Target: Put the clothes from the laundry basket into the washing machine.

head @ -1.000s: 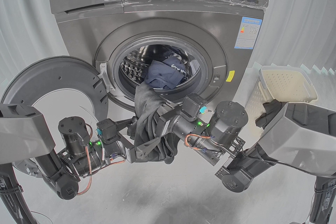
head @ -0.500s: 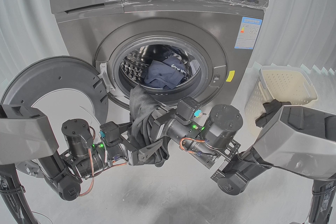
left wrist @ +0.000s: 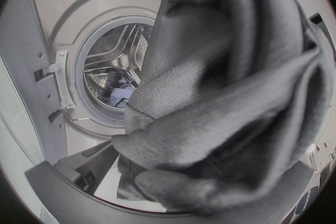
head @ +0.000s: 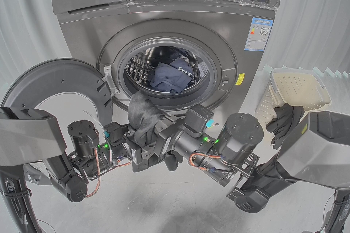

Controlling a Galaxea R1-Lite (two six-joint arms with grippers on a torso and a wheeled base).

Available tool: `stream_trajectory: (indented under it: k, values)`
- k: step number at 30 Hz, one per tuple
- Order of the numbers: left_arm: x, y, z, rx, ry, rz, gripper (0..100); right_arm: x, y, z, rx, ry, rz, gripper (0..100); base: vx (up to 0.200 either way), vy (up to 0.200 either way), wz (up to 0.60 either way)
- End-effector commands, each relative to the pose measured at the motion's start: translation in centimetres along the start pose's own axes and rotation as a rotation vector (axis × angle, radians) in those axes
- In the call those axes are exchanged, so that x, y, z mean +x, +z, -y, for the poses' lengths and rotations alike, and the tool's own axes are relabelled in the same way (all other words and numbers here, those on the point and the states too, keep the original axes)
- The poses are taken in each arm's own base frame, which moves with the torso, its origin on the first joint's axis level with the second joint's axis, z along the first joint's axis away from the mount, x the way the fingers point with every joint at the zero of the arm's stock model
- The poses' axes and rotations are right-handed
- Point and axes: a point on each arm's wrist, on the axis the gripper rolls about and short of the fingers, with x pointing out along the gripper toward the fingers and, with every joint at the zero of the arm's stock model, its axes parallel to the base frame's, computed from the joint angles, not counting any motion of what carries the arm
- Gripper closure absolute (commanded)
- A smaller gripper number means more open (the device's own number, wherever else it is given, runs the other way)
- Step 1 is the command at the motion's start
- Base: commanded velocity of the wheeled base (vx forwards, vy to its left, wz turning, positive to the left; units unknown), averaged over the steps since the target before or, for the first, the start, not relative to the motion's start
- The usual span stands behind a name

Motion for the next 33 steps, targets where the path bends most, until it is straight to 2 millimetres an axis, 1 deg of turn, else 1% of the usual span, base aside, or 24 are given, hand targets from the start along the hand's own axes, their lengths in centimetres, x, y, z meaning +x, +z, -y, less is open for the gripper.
stream_trajectory:
  k: [1, 11, 12, 16, 19, 23, 26, 29, 33]
  values:
    - [0.4, -0.5, -0.2, -0.004, 0.004, -0.009, 0, -0.5, 0.5, -1.1, 0.012, 0.024, 0.001, 100, 0.0, 0.0, 0.0]
    - [0.6, 0.1, -0.4, 0.001, 0.006, 0.017, 0, -0.7, 0.2, -1.1, 0.019, 0.015, -0.008, 100, 0.0, 0.0, 0.0]
    - [0.6, 0.2, -0.4, 0.0, 0.006, 0.02, 100, -0.7, 0.2, -1.0, 0.018, 0.011, -0.006, 100, 0.0, 0.0, 0.0]
    - [0.8, 0.7, -0.5, -0.01, 0.008, 0.044, 100, -0.9, 0.1, -0.5, 0.017, -0.005, -0.019, 100, 0.0, 0.0, 0.0]
    - [0.9, 1.2, -1.0, -0.015, 0.025, 0.064, 100, -1.5, -0.3, 0.0, 0.032, -0.022, -0.044, 100, 0.0, 0.0, 0.0]
    - [0.8, 2.4, -1.4, -0.026, 0.041, 0.107, 100, -3.1, -1.7, 1.6, 0.022, -0.081, -0.124, 100, 0.0, 0.0, 0.0]
    - [0.5, 3.6, -1.4, -0.028, 0.052, 0.148, 100, -4.0, -2.7, 2.5, 0.016, -0.113, -0.178, 100, 0.0, 0.0, 0.0]
    - [0.3, 4.3, -1.0, -0.029, 0.045, 0.168, 100, -4.3, -3.5, 3.4, 0.017, -0.137, -0.203, 100, 0.0, 0.0, 0.0]
    - [0.2, 4.5, -0.7, -0.027, 0.037, 0.173, 100, -4.2, -3.9, 3.4, 0.015, -0.137, -0.211, 100, 0.0, 0.0, 0.0]
